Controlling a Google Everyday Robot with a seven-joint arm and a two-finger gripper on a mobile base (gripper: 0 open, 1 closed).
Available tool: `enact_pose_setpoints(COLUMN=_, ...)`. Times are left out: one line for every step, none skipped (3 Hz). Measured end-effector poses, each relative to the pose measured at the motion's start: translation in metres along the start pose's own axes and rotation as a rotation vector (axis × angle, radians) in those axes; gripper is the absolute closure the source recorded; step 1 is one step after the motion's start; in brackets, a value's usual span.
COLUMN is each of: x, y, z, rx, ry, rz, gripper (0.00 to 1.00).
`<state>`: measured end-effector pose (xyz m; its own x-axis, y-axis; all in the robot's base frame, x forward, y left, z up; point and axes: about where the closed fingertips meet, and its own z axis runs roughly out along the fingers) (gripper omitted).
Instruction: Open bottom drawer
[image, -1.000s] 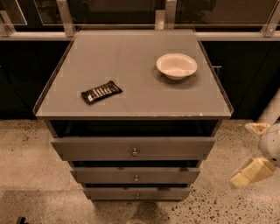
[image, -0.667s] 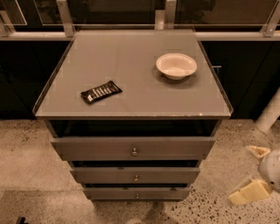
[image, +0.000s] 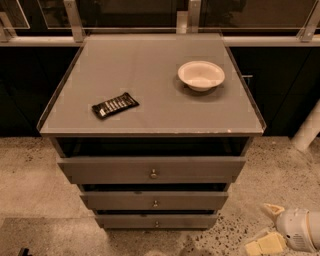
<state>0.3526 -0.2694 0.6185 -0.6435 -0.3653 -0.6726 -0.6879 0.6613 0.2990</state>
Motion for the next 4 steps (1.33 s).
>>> enact_pose_setpoints(x=0.0118, y=-0.0009, z=0.0132, rx=-0.030, ry=-0.002, rz=0.027, gripper=0.17)
enact_pose_setpoints(x=0.0118, y=-0.0009, z=0.0133, rx=-0.030, ry=-0.002, rz=0.027, gripper=0.40)
enact_pose_setpoints(x=0.0118, y=-0.0009, z=0.0133, rx=-0.030, ry=-0.002, rz=0.027, gripper=0.64)
enact_pose_setpoints(x=0.0119, y=-0.0009, z=0.0134, rx=-0.031, ry=-0.002, rz=0.027, gripper=0.87)
